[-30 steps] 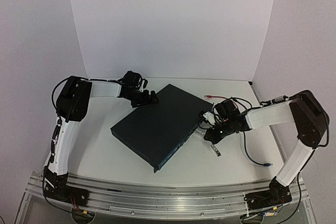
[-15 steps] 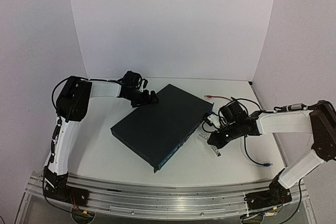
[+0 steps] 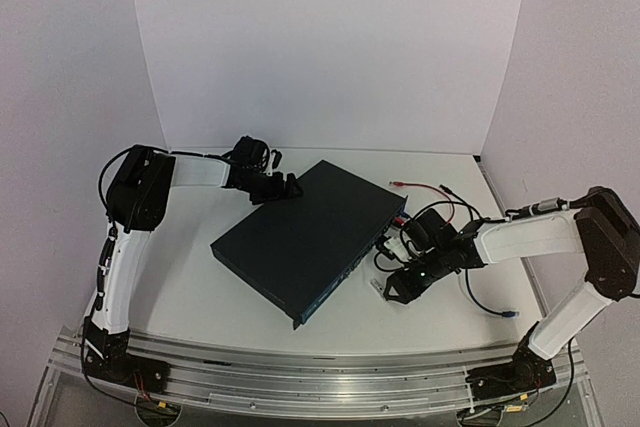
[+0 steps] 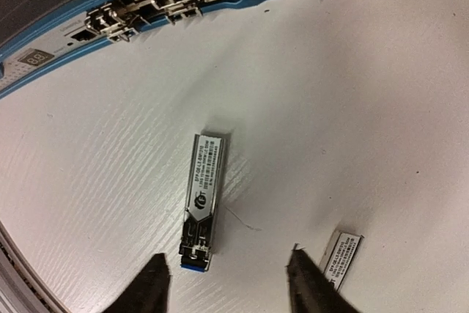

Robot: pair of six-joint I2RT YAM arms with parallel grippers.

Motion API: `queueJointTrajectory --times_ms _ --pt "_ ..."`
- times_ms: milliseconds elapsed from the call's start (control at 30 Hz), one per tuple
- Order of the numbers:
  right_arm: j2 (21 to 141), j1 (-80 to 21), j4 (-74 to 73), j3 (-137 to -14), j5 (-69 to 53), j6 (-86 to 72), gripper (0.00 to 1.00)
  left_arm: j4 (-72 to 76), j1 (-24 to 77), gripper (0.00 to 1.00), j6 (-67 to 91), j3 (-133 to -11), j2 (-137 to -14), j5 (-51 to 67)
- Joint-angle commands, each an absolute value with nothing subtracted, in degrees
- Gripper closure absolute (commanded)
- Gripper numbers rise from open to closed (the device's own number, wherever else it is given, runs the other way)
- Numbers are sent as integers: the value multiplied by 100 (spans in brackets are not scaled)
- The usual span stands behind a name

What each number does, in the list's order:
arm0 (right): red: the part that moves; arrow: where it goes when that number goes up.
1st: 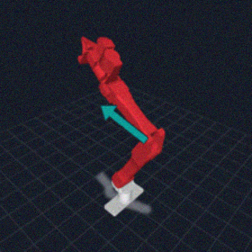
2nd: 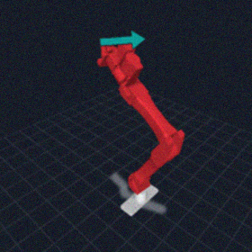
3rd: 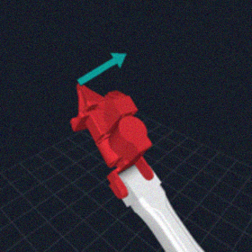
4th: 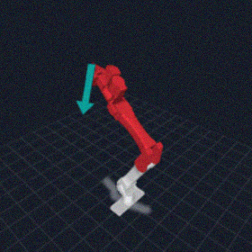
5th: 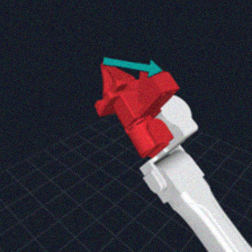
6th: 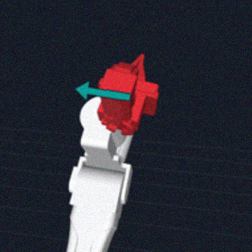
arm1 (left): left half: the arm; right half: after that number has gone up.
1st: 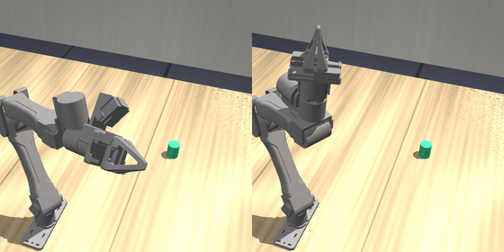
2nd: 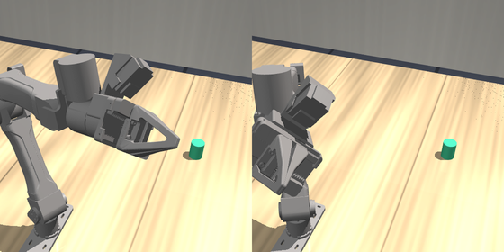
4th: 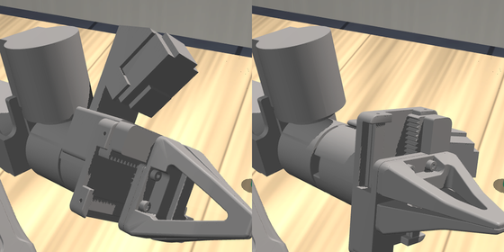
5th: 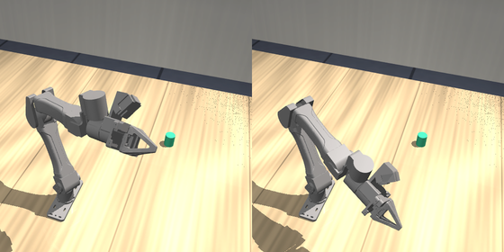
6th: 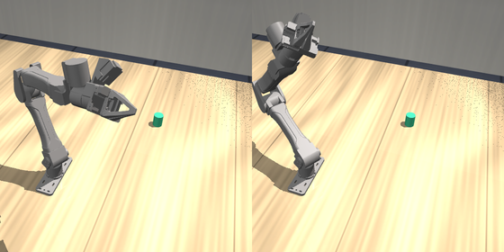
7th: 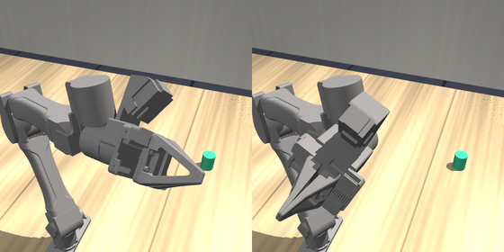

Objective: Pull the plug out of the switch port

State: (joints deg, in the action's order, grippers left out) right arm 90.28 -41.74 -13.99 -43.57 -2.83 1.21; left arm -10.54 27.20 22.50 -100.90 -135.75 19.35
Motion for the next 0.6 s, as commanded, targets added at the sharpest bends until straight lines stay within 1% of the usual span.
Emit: queueJointTrajectory --times_ms 0,33,167,233,333,567 --pt "8879 -4176 -1408 -4544 226 45 32 -1822 2707 3 2324 -9769 -13797 1888" --pt "8878 -4135 -1381 -4612 391 44 28 -1813 2702 3 2313 -9776 -13791 1882" --pt "8931 -3623 -910 -4695 232 44 20 -1786 2705 3 2300 -9869 -13747 1881" --pt "8994 -3389 -608 -4763 40 105 20 -1782 2698 3 2277 -9973 -13737 1872" --pt "9226 -3119 -281 -4994 -310 299 21 -1819 2701 3 2245 -10222 -13785 1852" --pt "10038 -2662 -67 -5691 -498 631 30 -2109 2694 3 2181 -11028 -14125 1819"
